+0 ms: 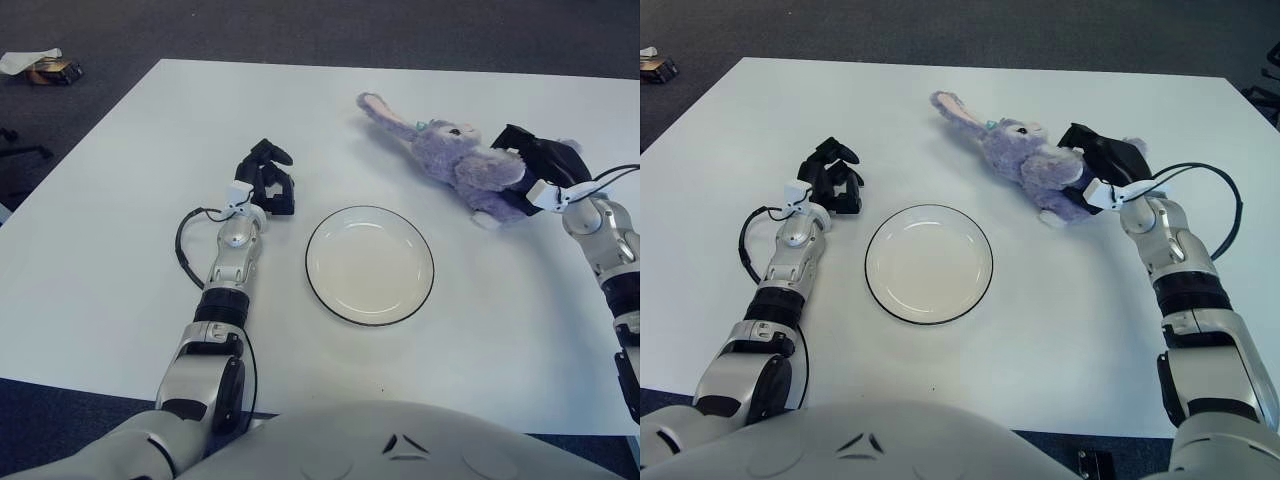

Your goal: Put the doll into the plate.

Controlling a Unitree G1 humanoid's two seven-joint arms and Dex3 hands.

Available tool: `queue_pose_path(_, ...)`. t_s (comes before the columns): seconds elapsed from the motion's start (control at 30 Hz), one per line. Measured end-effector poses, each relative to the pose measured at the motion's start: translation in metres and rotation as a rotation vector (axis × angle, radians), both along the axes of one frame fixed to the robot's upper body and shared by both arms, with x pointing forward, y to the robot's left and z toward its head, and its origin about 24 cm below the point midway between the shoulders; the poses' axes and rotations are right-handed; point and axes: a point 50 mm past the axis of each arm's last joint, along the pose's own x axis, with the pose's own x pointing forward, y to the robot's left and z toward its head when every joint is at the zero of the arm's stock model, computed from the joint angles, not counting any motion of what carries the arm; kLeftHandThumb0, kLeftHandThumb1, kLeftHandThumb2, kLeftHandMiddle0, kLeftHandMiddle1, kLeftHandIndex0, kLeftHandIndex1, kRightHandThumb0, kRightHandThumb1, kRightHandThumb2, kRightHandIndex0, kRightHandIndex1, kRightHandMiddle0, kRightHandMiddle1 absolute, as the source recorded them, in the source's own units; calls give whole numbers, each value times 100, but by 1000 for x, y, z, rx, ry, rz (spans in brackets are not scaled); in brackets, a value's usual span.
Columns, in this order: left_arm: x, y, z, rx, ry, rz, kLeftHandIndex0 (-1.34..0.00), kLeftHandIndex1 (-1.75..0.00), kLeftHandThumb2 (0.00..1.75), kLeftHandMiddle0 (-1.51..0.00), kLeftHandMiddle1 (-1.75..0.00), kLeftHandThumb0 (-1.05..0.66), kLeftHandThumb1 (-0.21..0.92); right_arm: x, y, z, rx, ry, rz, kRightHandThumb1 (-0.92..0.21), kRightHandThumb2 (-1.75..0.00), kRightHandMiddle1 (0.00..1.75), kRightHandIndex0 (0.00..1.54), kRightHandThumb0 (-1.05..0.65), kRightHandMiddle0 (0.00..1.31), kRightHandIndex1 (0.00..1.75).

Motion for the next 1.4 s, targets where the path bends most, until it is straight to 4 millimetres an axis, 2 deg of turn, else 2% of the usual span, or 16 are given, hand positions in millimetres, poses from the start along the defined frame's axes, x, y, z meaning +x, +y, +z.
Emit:
queue_pose_path(0.37,0,-4,2,23,-35,-15,-64,-175,156,-65,-175,-1,11,10,32,2,-22,-14,106,-6,-157,175,86,0,57,160)
queue_pose_path(0.63,-2,-8,10,57,-130,-43,-64,-175,155,-65,-175,-1,11,19,57,2,-62,-53,163,2,-164,175,92,0,63,158)
queue_pose_path(0.77,-4,-12,15,90,-189,-66,-62,-175,152,-63,-175,-1,14,25,66,0,-72,-45,187,0,-163,175,91,0,62,158)
queue_pose_path(0.9,-7,-15,22,150,-263,-93,-59,-175,148,-60,-175,-1,19,35,79,-5,-60,-17,199,-3,-159,175,89,0,59,159)
queue_pose_path(0.97,-8,-18,25,178,-290,-107,-58,-166,147,-68,-175,-1,17,38,83,-5,-57,-11,206,-5,-158,175,87,0,58,159)
queue_pose_path(1.07,-13,-21,28,235,-321,-120,-55,-162,145,-72,-175,-1,18,43,89,-5,-61,-6,222,-6,-157,175,86,0,57,160)
queue_pose_path(1.4,-22,-22,33,422,-374,-116,-44,-168,139,-68,-175,-1,25,51,108,-2,-89,-25,262,-7,-155,175,85,0,56,160)
